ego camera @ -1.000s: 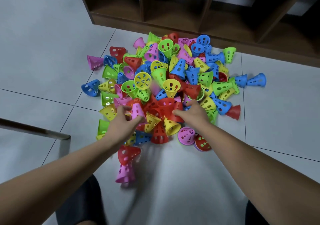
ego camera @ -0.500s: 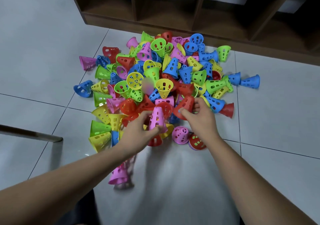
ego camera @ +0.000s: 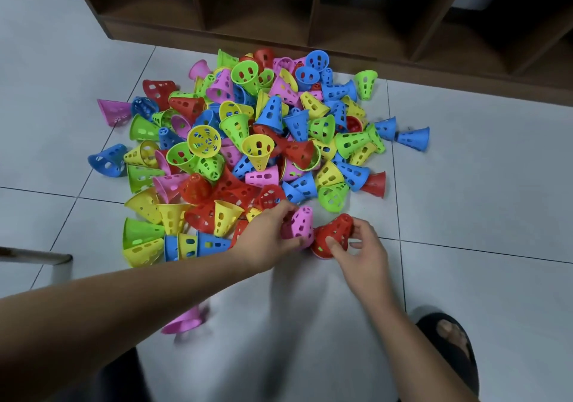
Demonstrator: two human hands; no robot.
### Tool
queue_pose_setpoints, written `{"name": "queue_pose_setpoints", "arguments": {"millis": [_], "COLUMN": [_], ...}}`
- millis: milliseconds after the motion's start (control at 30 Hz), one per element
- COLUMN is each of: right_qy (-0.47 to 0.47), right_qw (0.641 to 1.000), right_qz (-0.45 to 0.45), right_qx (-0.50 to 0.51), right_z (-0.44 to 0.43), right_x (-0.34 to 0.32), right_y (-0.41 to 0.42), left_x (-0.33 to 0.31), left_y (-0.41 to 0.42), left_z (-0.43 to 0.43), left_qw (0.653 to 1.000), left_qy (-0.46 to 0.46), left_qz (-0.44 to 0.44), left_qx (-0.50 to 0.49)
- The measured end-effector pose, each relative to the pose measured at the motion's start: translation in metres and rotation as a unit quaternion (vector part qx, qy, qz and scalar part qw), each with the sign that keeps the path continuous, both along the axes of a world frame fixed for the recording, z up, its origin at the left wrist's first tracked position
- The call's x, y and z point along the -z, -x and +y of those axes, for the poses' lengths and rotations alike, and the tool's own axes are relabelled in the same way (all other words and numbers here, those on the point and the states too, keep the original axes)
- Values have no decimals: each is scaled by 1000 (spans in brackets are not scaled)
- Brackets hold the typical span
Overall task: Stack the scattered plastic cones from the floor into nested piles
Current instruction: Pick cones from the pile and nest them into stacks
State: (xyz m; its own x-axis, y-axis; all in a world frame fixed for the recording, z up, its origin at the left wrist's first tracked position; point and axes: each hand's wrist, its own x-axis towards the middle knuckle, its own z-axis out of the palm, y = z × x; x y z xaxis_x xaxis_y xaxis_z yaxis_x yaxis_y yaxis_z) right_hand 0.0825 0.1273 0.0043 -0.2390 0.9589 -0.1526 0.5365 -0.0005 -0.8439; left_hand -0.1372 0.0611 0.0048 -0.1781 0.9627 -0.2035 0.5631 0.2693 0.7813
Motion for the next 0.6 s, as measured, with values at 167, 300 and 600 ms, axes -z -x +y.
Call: {"name": "queue_pose_setpoints", "arguments": {"millis": [167, 300, 600], "right_qy": [14, 10, -191], "right_qw": [999, 1000, 977], "right_qz": [-3, -8, -59], "right_qx": [-33, -28, -72], "right_z": [-10, -9, -46], "right_x": [19, 24, -12], "right_y": [2, 7, 55], "left_x": [14, 14, -9], "left_y": [7, 14, 66], "left_z": [3, -3, -75], "left_qw": [994, 990, 990], "left_qy": [3, 4, -53], "left_qz": [95, 121, 127], "left_qx": [53, 71, -15]}}
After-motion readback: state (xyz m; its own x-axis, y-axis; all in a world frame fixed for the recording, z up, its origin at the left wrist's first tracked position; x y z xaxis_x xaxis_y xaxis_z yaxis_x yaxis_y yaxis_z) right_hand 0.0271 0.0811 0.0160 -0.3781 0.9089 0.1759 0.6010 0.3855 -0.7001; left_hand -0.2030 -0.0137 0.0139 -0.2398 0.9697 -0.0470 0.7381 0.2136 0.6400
